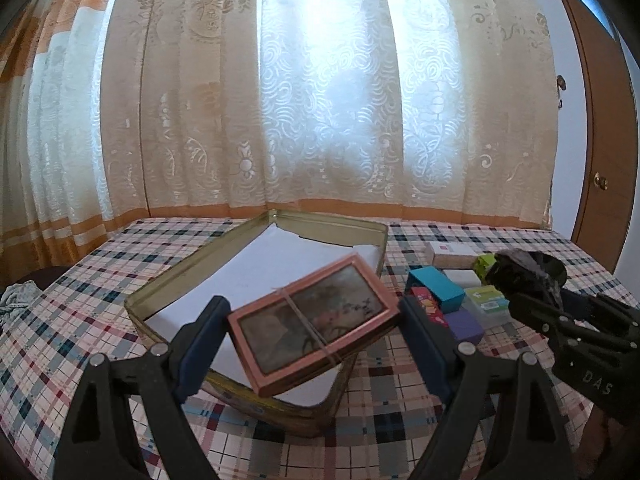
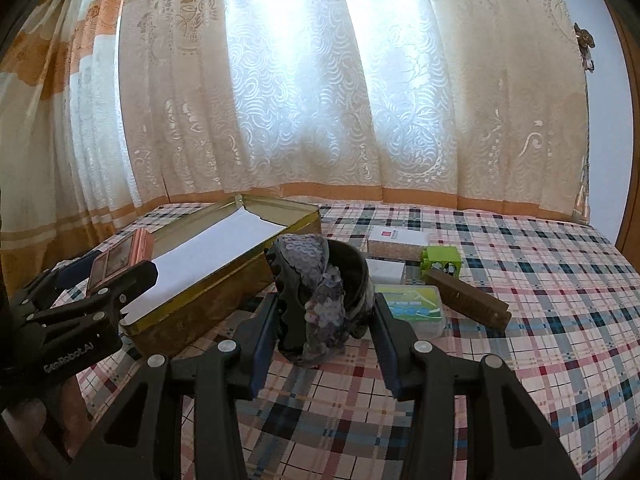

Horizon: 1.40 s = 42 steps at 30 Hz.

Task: Organize rigid objects
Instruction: 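Carry the grey object with the right tool while the left tool carries the photo frame toward the tray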

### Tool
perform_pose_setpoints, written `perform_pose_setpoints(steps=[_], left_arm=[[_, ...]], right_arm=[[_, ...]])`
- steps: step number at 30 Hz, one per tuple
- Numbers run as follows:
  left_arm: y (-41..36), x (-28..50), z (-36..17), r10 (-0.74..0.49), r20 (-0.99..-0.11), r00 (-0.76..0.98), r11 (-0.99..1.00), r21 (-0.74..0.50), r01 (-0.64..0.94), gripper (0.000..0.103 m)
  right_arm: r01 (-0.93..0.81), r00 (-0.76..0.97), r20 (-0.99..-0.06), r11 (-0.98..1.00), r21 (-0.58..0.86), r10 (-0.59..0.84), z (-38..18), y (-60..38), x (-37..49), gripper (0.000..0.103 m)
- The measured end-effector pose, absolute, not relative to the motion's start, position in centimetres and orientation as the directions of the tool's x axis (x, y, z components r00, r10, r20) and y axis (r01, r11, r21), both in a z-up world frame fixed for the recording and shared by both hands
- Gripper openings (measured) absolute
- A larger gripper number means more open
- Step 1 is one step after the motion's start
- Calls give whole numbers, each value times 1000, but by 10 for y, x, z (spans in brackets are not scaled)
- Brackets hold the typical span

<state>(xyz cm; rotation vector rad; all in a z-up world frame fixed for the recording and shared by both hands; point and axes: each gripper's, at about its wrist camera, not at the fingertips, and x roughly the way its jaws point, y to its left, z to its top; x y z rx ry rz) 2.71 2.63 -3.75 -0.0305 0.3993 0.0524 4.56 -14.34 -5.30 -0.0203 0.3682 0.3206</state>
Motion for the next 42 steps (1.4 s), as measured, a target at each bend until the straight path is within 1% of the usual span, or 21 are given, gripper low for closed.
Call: perform_pose_setpoints(steps=[10, 21, 25, 36, 42], left_arm=[[39, 29, -38, 71, -394, 916, 996, -23, -88, 86], [47, 36, -40, 98, -426, 899, 994, -5, -111, 86], [54, 38, -42, 99, -442, 891, 992, -22, -122, 86], [67, 40, -43, 92, -452, 887, 990, -53, -130, 86], [73, 40, -43, 104, -446, 889, 989, -51, -142, 86]], right_arm=[[-343, 870, -365, 939, 31, 330, -53, -131, 48, 47], [-375, 851, -387, 927, 26, 355, -55, -114, 51, 47], [-387, 845, -394, 922, 14, 361, -56, -106, 51, 47], [-417, 829, -413, 909, -6, 378, -58, -89, 54, 47], [-421, 827, -412, 907, -6, 382, -58, -85, 55, 48]])
